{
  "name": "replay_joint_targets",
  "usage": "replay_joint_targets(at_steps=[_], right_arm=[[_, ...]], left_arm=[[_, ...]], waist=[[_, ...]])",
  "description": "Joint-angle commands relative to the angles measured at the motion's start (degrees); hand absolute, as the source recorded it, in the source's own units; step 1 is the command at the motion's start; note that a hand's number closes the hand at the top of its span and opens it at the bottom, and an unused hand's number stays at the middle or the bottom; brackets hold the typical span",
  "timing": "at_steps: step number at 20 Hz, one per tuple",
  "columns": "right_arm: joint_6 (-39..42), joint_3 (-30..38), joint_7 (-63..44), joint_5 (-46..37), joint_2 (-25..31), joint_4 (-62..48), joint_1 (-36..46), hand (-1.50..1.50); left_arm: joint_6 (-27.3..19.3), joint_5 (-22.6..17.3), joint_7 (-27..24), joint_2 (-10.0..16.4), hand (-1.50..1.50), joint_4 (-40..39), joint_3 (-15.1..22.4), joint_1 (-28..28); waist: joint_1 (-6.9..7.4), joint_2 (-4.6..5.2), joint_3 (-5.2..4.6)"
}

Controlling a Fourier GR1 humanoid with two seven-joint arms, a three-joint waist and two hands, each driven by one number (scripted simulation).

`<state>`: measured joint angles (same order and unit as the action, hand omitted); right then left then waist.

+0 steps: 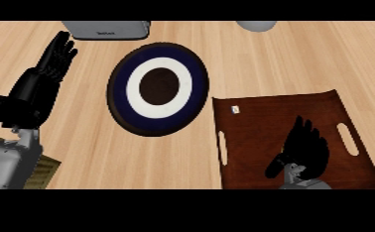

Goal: Pick the lemon from the tray and place it in the plate

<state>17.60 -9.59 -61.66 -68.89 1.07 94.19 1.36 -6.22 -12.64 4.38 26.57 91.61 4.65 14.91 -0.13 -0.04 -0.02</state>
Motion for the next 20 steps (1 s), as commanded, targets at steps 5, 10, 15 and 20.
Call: replay_joint_targets(at_steps=[5, 10, 15, 20], right_arm=[[-0.7, 1.9, -3.9, -0.1, -1.0, -4.9, -2.2, -1.50], [1.6, 5.3, -2.5, -2.4, 0.1, -6.6, -2.2, -1.50], [-8.4, 2.6, 4.8, -8.2, 2.4, -8.1, 1.3, 1.50], [-10.8, 5.5, 20.8, -2.9, 9.4, -15.2, 8.7, 1.50]], left_arm=[[2.0, 0.5, 0.8, -0.9, 0.00, 0.0, -2.2, 0.2], [4.8, 0.7, -4.0, -1.7, 0.00, -1.7, -3.0, -2.7], [2.2, 4.0, -0.3, -4.5, 0.00, -1.5, -1.7, 0.4], [3.3, 3.8, -0.3, -4.3, 0.00, -0.9, -1.8, 1.1]], waist=[[0.07, 0.05, 0.02], [0.16, 0.07, -0.01], [0.17, 0.06, 0.03], [1.10, 0.46, 0.14]])
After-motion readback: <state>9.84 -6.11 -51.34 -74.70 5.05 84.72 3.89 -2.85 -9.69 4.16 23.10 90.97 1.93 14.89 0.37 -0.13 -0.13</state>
